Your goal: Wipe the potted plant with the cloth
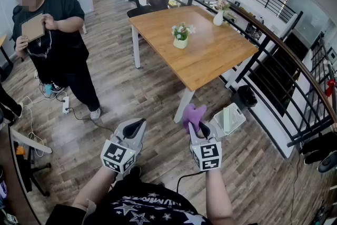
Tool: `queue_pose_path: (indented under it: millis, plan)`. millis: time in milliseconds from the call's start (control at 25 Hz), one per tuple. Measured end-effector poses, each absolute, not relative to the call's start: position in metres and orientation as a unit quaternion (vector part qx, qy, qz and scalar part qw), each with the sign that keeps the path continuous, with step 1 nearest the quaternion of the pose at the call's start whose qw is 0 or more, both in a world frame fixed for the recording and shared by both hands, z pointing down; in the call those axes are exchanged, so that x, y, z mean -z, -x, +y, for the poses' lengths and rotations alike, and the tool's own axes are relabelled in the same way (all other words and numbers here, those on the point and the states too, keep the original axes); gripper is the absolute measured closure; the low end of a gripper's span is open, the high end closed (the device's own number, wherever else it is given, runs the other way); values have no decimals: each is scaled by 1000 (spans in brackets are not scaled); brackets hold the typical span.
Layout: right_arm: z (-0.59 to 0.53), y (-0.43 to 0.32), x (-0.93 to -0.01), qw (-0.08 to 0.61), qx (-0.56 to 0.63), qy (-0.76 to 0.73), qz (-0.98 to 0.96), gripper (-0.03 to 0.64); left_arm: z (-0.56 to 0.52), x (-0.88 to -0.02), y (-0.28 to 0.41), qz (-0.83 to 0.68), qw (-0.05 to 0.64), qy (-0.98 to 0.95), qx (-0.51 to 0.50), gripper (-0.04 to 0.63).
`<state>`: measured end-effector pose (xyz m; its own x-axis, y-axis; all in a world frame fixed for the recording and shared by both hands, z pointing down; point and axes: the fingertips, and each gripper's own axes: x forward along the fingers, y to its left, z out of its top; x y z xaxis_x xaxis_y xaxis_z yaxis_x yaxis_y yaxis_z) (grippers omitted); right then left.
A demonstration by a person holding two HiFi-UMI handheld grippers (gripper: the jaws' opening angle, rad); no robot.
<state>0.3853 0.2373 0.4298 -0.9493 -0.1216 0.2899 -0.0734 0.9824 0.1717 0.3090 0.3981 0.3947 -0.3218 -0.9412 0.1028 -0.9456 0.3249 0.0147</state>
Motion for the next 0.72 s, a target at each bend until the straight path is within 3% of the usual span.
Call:
queue_pose_path:
  millis: [720]
  plan:
    - [236,-455,-477,178,39,-44,-982,538,378,-418,-367,-804,78,-589,-23,594]
